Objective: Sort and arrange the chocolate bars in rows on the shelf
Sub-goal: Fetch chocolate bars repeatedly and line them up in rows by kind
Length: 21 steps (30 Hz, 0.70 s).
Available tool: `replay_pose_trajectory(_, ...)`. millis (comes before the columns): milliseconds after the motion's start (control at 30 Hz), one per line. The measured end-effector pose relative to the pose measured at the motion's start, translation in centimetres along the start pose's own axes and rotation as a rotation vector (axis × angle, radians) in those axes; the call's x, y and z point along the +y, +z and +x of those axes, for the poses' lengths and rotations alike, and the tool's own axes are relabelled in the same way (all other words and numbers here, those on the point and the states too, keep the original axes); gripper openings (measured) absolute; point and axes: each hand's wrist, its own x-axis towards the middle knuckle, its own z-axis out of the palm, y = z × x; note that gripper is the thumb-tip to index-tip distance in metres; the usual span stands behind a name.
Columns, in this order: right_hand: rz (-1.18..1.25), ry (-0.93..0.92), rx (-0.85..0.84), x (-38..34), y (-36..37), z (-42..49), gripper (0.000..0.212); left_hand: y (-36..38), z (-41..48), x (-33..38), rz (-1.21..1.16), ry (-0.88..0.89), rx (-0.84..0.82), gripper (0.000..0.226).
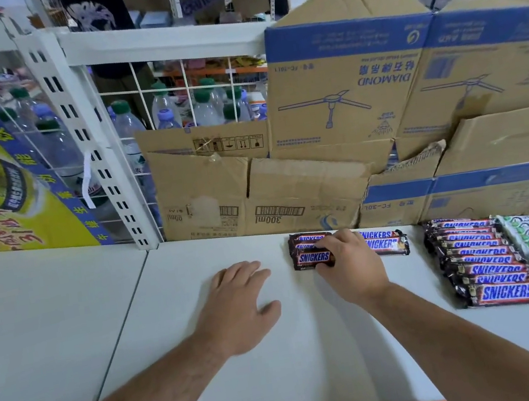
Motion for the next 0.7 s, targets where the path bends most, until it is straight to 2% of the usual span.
replay_pose_trajectory(433, -0.068, 0.032, 0.043, -1.0, 0.0, -0.4, 0.038, 0.2, 0.1, -0.3, -0.001, 0.023, 0.011, 0.062)
replay_pose_trajectory(567, -0.096, 0.069, 0.055, -1.7, 0.0, -2.1, 0.044, 0.4, 0.2, -0.5, 0.003, 0.025, 0.01, 0.061)
replay_pose_trajectory(700, -0.139, 0.065, 0.043, -3.0, 0.1, -5.0, 0.041, 0.7, 0.3, -0.7, -0.009, 0.033, 0.027, 0.059)
